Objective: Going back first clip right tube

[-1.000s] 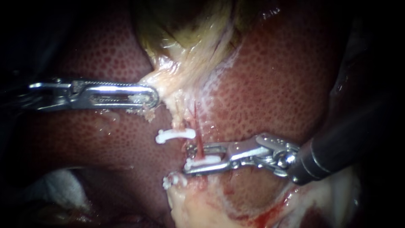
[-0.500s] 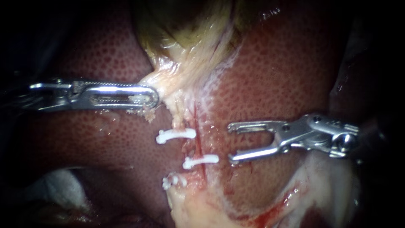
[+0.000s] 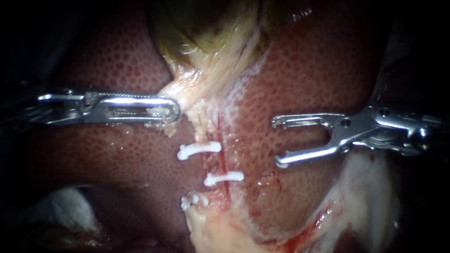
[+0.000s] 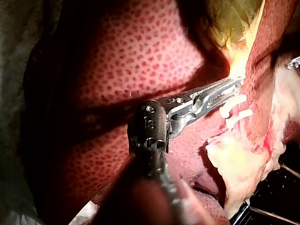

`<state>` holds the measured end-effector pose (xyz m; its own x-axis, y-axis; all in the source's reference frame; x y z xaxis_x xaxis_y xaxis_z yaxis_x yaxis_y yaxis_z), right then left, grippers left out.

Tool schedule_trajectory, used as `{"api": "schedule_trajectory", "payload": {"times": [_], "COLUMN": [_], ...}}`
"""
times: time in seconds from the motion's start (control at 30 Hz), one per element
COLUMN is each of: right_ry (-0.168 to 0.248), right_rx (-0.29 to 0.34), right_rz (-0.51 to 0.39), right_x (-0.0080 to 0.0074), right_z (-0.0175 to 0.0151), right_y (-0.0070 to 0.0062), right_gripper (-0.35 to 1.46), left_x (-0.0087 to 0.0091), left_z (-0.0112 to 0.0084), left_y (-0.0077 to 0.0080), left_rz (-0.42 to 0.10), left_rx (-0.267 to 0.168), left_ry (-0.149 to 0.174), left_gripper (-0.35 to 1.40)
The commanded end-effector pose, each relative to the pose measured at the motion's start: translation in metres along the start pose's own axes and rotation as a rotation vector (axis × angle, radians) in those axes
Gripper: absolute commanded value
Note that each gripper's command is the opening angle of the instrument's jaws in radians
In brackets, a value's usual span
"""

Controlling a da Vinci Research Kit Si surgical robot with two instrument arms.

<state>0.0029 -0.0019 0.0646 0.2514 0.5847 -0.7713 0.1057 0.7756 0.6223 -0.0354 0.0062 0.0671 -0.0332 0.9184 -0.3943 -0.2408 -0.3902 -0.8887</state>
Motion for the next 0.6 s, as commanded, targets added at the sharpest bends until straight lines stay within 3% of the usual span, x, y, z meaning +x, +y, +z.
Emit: {"api": "schedule_trajectory", "payload": {"times": [0.03,0.3,0.6], "right_ry": [0.000,0.000,0.000], "right_rx": [0.000,0.000,0.000], "right_rz": [0.000,0.000,0.000], "right_x": [-0.0002,-0.0002,-0.0001], "right_z": [0.0001,0.0001,0.0002], "right_y": [0.0000,-0.0001,-0.0002], "right_gripper": [0.50,0.50,0.50], "left_x": [-0.0002,-0.0014,-0.0020], "left_z": [0.0004,0.0042,0.0060], "left_y": [-0.0002,-0.0026,-0.0031], "left_rz": [0.002,0.012,0.018], "left_rx": [0.003,0.011,0.010], "left_ry": [-0.007,-0.028,-0.037], "left_gripper": [-0.35,-0.35,-0.35]}}
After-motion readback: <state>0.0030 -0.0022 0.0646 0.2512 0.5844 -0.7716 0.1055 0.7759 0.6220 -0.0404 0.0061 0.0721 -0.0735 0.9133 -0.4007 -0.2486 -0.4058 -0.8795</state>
